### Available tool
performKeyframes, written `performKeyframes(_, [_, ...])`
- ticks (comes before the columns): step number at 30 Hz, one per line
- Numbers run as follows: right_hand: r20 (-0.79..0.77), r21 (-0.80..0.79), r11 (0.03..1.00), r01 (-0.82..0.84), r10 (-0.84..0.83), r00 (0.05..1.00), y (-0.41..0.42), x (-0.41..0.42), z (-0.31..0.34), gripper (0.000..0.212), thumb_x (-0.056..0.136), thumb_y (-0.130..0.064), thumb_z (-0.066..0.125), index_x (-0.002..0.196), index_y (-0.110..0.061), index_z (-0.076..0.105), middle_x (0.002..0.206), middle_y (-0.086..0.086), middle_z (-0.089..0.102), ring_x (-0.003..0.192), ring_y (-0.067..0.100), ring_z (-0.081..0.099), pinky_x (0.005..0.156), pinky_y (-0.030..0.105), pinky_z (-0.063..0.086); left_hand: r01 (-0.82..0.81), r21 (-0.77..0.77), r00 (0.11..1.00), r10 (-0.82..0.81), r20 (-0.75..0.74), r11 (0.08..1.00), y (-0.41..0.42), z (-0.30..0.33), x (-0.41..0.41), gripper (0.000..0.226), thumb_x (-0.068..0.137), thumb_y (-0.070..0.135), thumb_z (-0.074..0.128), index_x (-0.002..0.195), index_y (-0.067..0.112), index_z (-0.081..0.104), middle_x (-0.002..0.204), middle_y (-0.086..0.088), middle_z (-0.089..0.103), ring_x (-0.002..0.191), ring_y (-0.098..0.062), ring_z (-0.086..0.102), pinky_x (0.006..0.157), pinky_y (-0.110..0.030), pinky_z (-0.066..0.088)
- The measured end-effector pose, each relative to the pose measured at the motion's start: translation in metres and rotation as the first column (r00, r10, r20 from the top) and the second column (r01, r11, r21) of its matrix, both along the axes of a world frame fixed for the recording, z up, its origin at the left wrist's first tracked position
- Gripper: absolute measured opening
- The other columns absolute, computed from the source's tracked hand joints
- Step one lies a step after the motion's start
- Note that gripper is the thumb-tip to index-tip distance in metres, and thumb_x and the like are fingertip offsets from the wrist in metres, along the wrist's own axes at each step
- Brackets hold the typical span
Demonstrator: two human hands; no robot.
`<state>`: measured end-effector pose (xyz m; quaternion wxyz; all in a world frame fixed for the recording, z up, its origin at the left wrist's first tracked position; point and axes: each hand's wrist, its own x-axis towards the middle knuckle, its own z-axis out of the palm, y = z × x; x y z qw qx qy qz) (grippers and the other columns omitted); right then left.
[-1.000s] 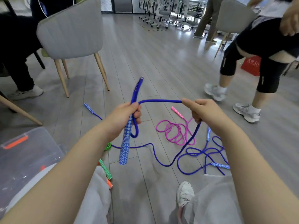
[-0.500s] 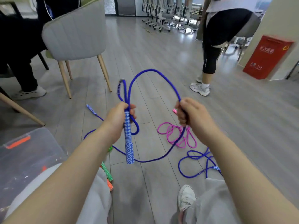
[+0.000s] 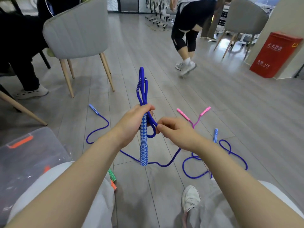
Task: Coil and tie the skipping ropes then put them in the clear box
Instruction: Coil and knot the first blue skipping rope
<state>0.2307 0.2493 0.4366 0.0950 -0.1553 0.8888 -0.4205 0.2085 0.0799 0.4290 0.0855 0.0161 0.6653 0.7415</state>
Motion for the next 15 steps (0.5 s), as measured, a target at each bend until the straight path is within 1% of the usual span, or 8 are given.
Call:
performKeyframes(3, [0.009,0.035,0.999,-0.025,0.025,1.000,0.001,0.000,0.000,0.023,0.096,-0.034,0.049,0.081,-0.029,0.065,0.072,-0.004,0.054,0.067,0.012,0.048,0.067,0.035,0.045,-0.079,-0.004,0.997,0.079,-0.017,0.997,-0.002,0.002,-0.002,0.027,0.101,0.036,0.045,0.096,0.016,0.062,0.079,0.002,0.060,0.079,-0.015,0.061,0.088,-0.037,0.051])
performKeyframes(5, [0.043,0.040,0.999,-0.037,0.035,0.998,0.003,-0.001,-0.001,0.023,0.096,-0.035,0.049,0.082,-0.029,0.065,0.072,-0.007,0.055,0.067,0.010,0.049,0.067,0.034,0.045,-0.086,0.020,0.996,0.086,-0.022,0.996,-0.004,0.004,-0.002,0.028,0.102,0.034,0.042,0.090,0.016,0.060,0.078,0.001,0.061,0.080,-0.016,0.062,0.084,-0.036,0.051])
performKeyframes(7, [0.093,0.033,0.998,-0.046,0.043,0.995,0.006,-0.002,-0.002,0.023,0.097,-0.035,0.050,0.082,-0.028,0.066,0.066,-0.015,0.055,0.065,0.005,0.050,0.066,0.029,0.045,-0.082,0.085,0.997,0.083,-0.011,0.993,-0.006,0.007,-0.002,0.031,0.103,0.031,0.039,0.084,0.016,0.059,0.077,0.000,0.063,0.080,-0.017,0.063,0.082,-0.036,0.050])
performKeyframes(9, [0.128,0.020,0.999,-0.048,0.045,0.991,0.009,-0.003,-0.001,0.024,0.098,-0.035,0.050,0.082,-0.027,0.066,0.061,-0.018,0.054,0.062,0.002,0.049,0.066,0.026,0.044,-0.085,0.178,0.996,0.083,0.015,0.980,-0.008,0.010,0.000,0.031,0.104,0.028,0.039,0.084,0.014,0.058,0.076,-0.001,0.065,0.082,-0.019,0.066,0.083,-0.039,0.052])
performKeyframes(11, [0.159,0.001,0.999,-0.045,0.044,0.986,0.014,-0.005,0.000,0.029,0.097,-0.039,0.050,0.080,-0.022,0.066,0.063,-0.014,0.052,0.060,0.005,0.047,0.065,0.027,0.044,-0.079,0.255,0.997,0.073,0.032,0.964,-0.009,0.013,0.000,0.030,0.105,0.027,0.037,0.086,0.012,0.054,0.072,-0.002,0.064,0.084,-0.021,0.068,0.084,-0.042,0.054])
performKeyframes(13, [0.186,-0.007,0.999,-0.052,0.052,0.981,0.026,-0.008,0.003,0.039,0.094,-0.049,0.052,0.072,-0.019,0.062,0.064,-0.006,0.051,0.058,0.011,0.045,0.061,0.029,0.043,-0.069,0.312,0.998,0.064,0.025,0.948,-0.013,0.017,-0.001,0.029,0.105,0.028,0.035,0.086,0.013,0.050,0.067,0.000,0.057,0.083,-0.022,0.068,0.084,-0.041,0.054])
performKeyframes(15, [0.172,-0.022,1.000,-0.015,0.019,0.985,0.043,-0.011,0.009,0.045,0.090,-0.056,0.055,0.066,-0.019,0.056,0.061,-0.005,0.047,0.059,0.015,0.042,0.061,0.031,0.041,-0.122,0.371,0.992,0.122,0.024,0.921,-0.019,0.021,-0.005,0.029,0.105,0.029,0.035,0.083,0.015,0.047,0.064,0.002,0.052,0.079,-0.020,0.066,0.085,-0.039,0.054])
